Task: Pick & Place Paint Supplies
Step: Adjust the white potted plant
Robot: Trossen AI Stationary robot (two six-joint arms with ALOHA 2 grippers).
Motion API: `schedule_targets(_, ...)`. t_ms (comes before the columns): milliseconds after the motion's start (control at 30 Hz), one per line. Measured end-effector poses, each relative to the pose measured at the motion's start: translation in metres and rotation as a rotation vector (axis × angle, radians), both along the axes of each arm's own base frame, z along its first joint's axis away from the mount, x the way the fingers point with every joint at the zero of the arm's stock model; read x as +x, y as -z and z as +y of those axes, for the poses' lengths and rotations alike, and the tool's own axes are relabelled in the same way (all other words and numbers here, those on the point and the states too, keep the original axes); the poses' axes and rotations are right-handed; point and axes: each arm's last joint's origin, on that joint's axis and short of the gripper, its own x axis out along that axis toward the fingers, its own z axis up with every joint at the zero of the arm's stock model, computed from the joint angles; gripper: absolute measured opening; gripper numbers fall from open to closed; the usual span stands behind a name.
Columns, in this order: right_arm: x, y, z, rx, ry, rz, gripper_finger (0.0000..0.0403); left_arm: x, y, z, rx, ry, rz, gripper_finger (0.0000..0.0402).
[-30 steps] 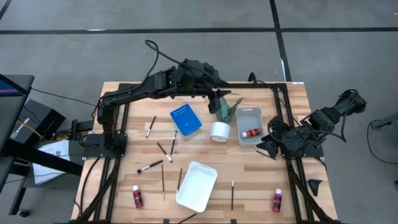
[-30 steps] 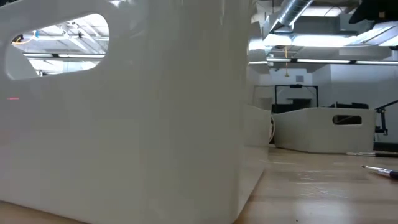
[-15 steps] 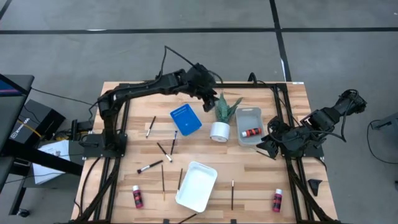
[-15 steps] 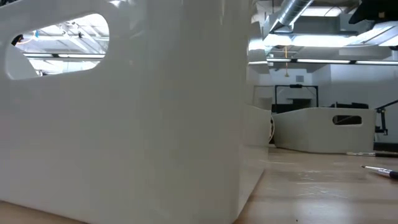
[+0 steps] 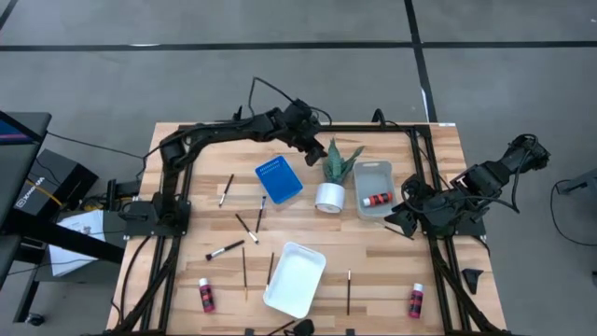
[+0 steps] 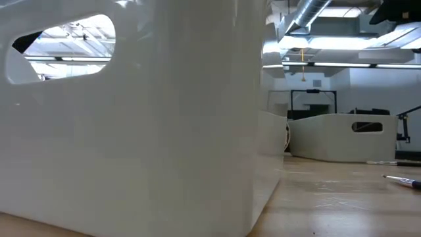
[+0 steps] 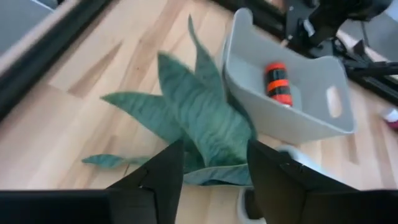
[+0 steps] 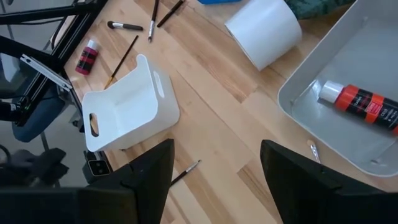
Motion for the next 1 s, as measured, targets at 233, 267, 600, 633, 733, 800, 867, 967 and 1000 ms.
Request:
schedule_targets(233,0.000,0.000,0.000,0.009,0.014,0.005,0.0235,0.011,0.013,0.002,-0.009,-0.015,-0.048,0.0211)
schedule_targets(267,0.000,0.000,0.000,0.009,0.015,0.005,0.0235,0.013,0.018,0.002,-0.023,-0.011,-0.040,0.0212)
schedule_targets(600,0.000,0.000,0.000,0.012,0.021,0.005,0.0235,0.017,0.019,0.002,-0.006,-0.015,-0.073,0.0172)
schedule_targets(633,0.000,0.000,0.000,0.010,0.018,0.005,0.0235,0.017,0.019,0.002,0.003,-0.028,-0.064,0.0159)
schedule_targets(733,0.000,0.000,0.000,0.010,0.018,0.006,0.0235,0.017,0.020,0.002,0.011,-0.040,-0.058,0.0111)
schedule_targets(800,0.000,0.001,0.000,0.010,0.017,0.006,0.0235,0.017,0.019,0.003,0.015,-0.040,-0.067,0.0075)
schedule_targets(867,-0.001,0.000,0.000,0.007,0.015,0.006,0.0235,0.017,0.019,0.003,0.012,-0.043,-0.064,0.0037)
schedule_targets(967,-0.001,0.001,0.000,0.005,0.012,0.007,0.0235,0.018,0.018,0.003,0.002,-0.045,-0.078,0.0008)
schedule_targets(1000,-0.001,0.001,0.000,0.005,0.012,0.007,0.0235,0.018,0.017,0.003,-0.001,-0.047,-0.089,0.0007)
